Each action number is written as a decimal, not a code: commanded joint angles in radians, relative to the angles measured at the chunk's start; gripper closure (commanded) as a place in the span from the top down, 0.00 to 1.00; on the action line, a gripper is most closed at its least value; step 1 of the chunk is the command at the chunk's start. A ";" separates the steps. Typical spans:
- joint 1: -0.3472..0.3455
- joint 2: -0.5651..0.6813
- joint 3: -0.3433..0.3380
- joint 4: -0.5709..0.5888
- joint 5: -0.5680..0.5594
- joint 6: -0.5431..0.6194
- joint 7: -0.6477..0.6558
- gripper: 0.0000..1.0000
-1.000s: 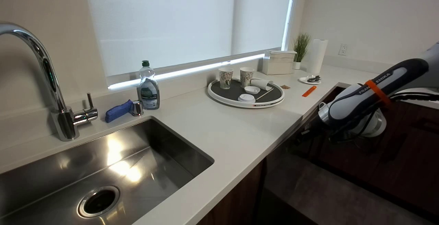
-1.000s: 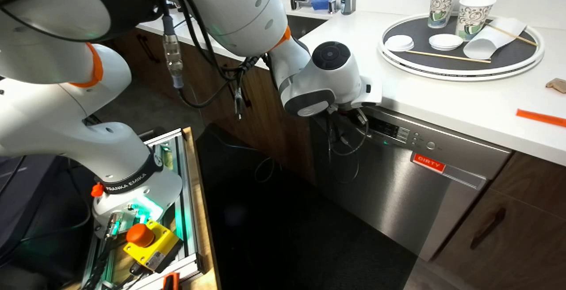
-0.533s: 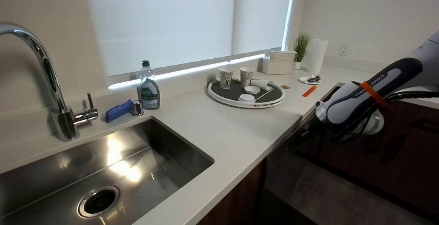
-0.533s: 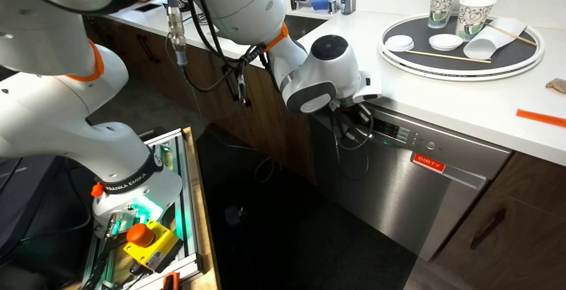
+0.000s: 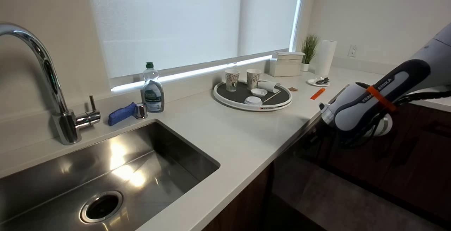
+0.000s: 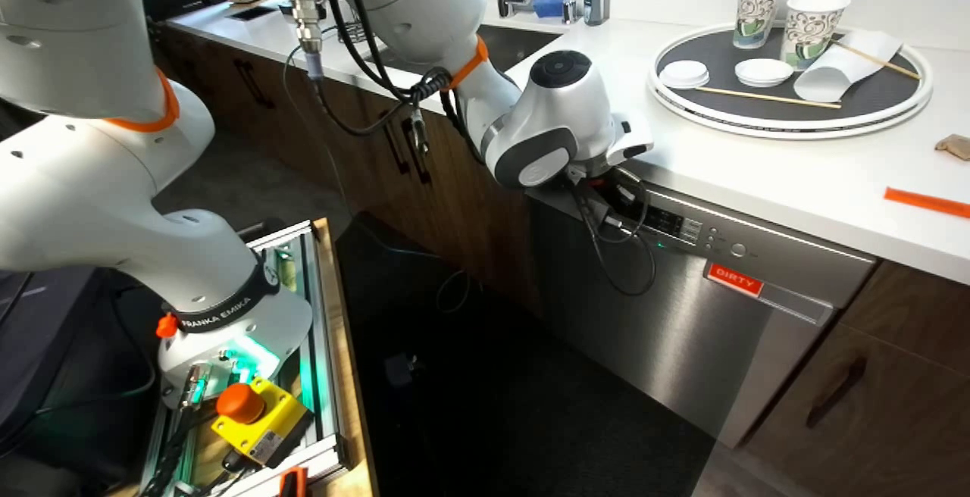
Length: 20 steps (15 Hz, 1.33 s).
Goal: Press one of the buttons on the left side of the dish washing machine
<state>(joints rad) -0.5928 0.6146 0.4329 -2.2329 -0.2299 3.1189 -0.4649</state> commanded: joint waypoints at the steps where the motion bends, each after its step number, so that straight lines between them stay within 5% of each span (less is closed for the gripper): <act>1: 0.035 -0.022 -0.021 0.004 -0.026 -0.069 -0.054 0.00; 14: 0.219 -0.059 -0.204 0.017 -0.020 -0.141 -0.165 0.00; 20: 0.239 -0.049 -0.211 0.026 -0.008 -0.130 -0.180 0.00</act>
<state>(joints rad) -0.3737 0.5658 0.2324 -2.2153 -0.2455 2.9995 -0.6292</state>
